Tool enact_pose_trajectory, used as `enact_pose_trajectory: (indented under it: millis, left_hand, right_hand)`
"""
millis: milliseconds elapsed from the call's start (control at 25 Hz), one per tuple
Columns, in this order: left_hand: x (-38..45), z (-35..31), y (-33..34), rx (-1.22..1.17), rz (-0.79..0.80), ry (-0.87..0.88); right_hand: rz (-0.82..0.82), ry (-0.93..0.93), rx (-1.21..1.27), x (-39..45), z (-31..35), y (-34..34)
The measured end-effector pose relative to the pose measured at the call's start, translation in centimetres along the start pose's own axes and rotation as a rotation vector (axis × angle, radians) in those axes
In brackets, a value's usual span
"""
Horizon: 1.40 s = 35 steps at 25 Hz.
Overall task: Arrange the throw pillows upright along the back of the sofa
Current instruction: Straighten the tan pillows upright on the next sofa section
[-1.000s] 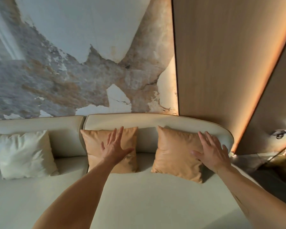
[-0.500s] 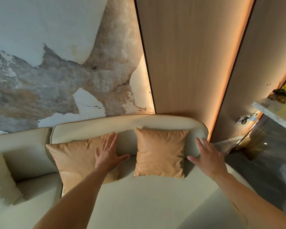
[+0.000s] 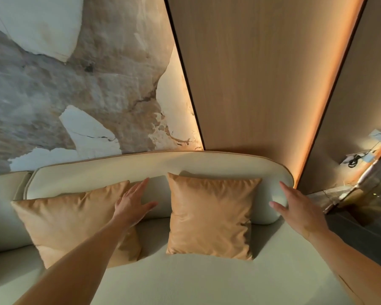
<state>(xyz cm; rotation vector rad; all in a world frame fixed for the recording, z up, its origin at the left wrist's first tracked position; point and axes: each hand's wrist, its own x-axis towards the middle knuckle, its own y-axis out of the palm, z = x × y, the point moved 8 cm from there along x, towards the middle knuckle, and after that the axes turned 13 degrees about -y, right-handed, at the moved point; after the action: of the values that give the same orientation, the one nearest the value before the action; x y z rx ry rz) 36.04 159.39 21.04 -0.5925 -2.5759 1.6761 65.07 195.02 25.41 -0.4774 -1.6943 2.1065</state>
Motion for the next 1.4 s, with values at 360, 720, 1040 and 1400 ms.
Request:
enact_pose_trajectory:
  millis: [360,720,1040,1400]
  left_hand:
    - [17.4,-3.1,10.0,-0.137,0.033,0.009]
    - [21.0,-3.8,12.0,-0.373,0.04,0.01]
    - [19.6,-2.2,12.0,-0.538,-0.03,-0.043]
    - [13.1,7.7,25.3,-0.237,0.313,-0.128]
  right_hand:
    - [-0.058,0.105,0.193,13.9,-3.8,13.9]
    - [-0.485,0.424,0.703,17.4,-10.2,16.3]
    - [-0.676,0.441,0.819,16.7,-12.0,17.5]
    - [0.165,0.613,0.929,3.0,-10.8,35.4]
